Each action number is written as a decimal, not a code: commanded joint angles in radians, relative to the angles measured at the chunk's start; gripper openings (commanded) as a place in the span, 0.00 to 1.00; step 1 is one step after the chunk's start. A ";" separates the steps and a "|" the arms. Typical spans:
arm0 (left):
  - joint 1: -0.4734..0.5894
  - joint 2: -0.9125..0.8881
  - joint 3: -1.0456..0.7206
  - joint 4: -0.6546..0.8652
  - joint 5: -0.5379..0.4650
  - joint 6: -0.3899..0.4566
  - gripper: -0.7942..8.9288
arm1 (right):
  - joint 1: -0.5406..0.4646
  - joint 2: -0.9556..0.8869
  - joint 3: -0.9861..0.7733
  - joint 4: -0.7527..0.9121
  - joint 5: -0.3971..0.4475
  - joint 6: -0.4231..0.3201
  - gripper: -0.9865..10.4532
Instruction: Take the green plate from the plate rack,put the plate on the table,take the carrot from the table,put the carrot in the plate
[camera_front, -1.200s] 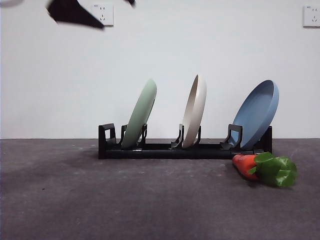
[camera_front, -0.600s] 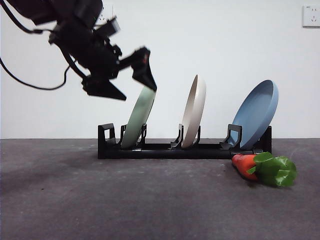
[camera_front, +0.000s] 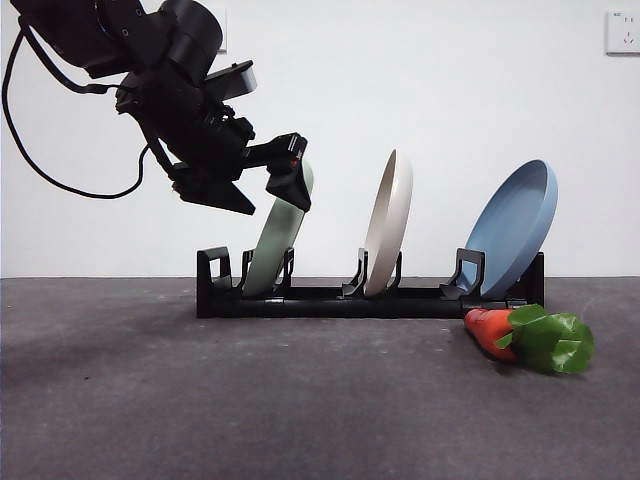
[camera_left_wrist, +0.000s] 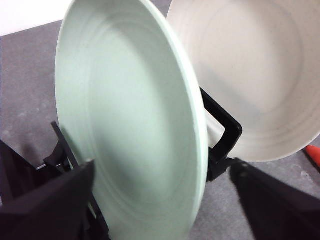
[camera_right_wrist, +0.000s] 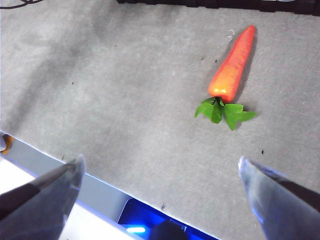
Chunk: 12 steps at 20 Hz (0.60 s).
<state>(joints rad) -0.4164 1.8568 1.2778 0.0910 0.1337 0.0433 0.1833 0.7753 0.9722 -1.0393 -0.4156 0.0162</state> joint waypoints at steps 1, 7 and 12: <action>-0.005 0.009 0.001 0.005 0.020 0.011 0.22 | 0.002 -0.001 0.002 0.005 0.003 0.020 0.69; -0.010 0.009 0.001 0.006 0.063 0.010 0.08 | 0.002 -0.001 0.002 0.005 0.002 0.020 0.69; -0.009 0.009 0.001 0.006 0.109 0.000 0.08 | 0.002 -0.001 0.002 0.005 0.003 0.020 0.69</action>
<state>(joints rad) -0.4259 1.8565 1.2778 0.0948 0.2440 0.0509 0.1833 0.7750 0.9722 -1.0393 -0.4156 0.0299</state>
